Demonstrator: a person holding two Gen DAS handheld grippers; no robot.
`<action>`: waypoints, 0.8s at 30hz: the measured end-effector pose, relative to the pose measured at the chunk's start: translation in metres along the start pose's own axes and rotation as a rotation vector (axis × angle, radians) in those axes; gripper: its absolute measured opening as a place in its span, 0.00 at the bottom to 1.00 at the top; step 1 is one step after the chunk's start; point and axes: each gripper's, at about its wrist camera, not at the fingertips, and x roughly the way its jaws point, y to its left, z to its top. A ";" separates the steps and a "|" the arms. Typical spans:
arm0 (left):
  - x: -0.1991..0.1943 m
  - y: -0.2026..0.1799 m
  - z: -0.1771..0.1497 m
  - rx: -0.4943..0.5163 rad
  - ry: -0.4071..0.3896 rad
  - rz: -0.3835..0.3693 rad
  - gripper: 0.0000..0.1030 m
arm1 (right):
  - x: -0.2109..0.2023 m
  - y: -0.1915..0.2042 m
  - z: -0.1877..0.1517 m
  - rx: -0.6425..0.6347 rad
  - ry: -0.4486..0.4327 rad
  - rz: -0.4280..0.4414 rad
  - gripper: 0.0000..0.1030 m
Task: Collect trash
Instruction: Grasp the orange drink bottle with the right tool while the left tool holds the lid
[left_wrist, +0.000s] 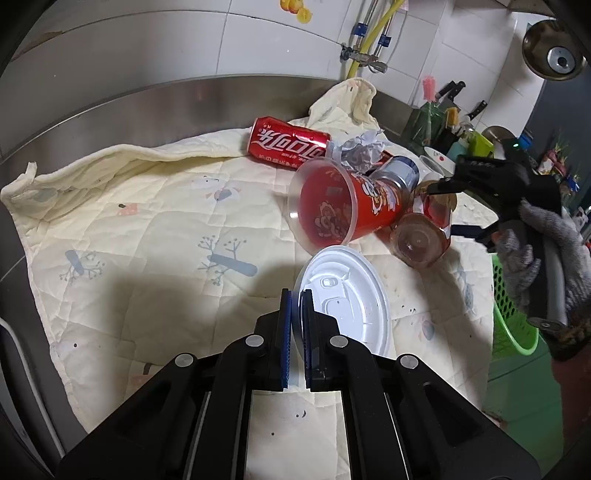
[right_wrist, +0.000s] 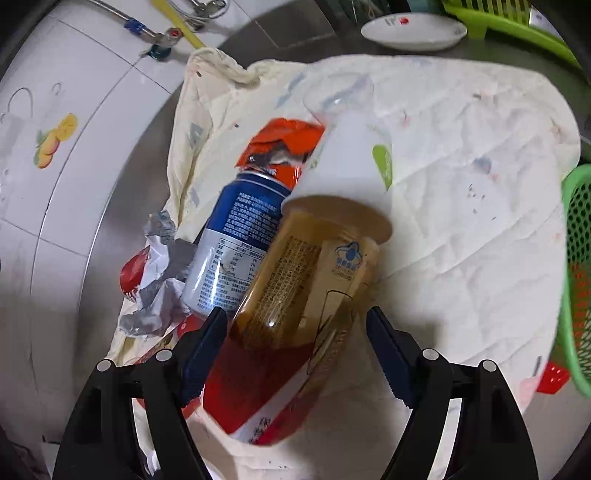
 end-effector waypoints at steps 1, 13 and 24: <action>0.000 0.000 0.000 0.000 -0.002 -0.002 0.04 | 0.005 0.000 0.000 0.002 0.012 0.007 0.73; 0.002 -0.002 0.004 0.006 0.000 -0.014 0.04 | 0.028 -0.021 0.004 0.103 0.057 0.172 0.73; 0.003 -0.039 0.016 0.058 -0.007 -0.093 0.04 | -0.028 -0.045 -0.009 -0.017 0.021 0.249 0.69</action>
